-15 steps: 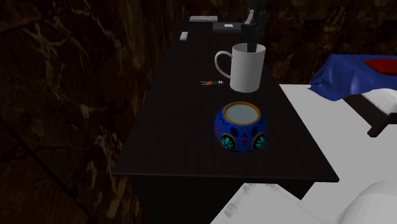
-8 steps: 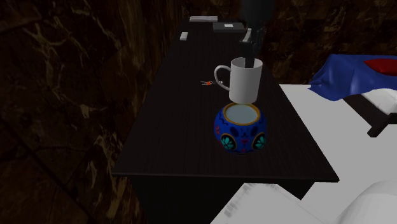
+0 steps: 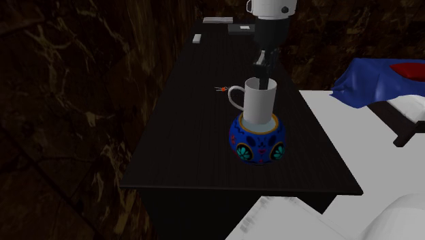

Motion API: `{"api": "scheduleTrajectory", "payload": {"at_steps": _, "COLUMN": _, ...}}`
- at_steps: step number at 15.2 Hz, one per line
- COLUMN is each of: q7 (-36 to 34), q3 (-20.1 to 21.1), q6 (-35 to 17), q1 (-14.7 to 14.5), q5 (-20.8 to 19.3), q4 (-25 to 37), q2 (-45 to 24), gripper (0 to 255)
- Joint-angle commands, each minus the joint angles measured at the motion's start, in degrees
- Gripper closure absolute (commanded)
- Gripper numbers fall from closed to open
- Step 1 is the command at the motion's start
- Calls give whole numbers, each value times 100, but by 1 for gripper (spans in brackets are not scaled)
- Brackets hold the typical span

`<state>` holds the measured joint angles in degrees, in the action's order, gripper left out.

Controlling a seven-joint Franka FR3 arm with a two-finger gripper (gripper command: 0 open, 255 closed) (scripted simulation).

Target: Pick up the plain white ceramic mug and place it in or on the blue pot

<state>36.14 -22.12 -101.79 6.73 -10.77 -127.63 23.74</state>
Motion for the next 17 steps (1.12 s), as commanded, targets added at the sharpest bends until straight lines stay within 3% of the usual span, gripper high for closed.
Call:
{"api": "scheduleTrajectory", "payload": {"at_steps": 1, "q7": 10, "q3": -21, "q6": -87, "q1": 4, "q5": -4, "q4": -58, "q2": -25, "gripper": 255}}
{"api": "scheduleTrajectory", "payload": {"at_steps": 8, "q7": 10, "q3": -21, "q6": -87, "q1": 4, "q5": -3, "q4": -57, "q2": -26, "gripper": 255}}
{"api": "scheduleTrajectory", "payload": {"at_steps": 9, "q7": 10, "q3": -21, "q6": -87, "q1": 4, "q5": -3, "q4": -57, "q2": -26, "gripper": 0}}
{"api": "scheduleTrajectory", "payload": {"at_steps": 14, "q7": 10, "q3": -21, "q6": -87, "q1": 4, "q5": -3, "q4": -57, "q2": -26, "gripper": 0}}
{"api": "scheduleTrajectory", "payload": {"at_steps": 17, "q7": 32, "q3": 46, "q6": 482, "q1": -31, "q5": 53, "q4": 532, "q2": -48, "gripper": 0}}
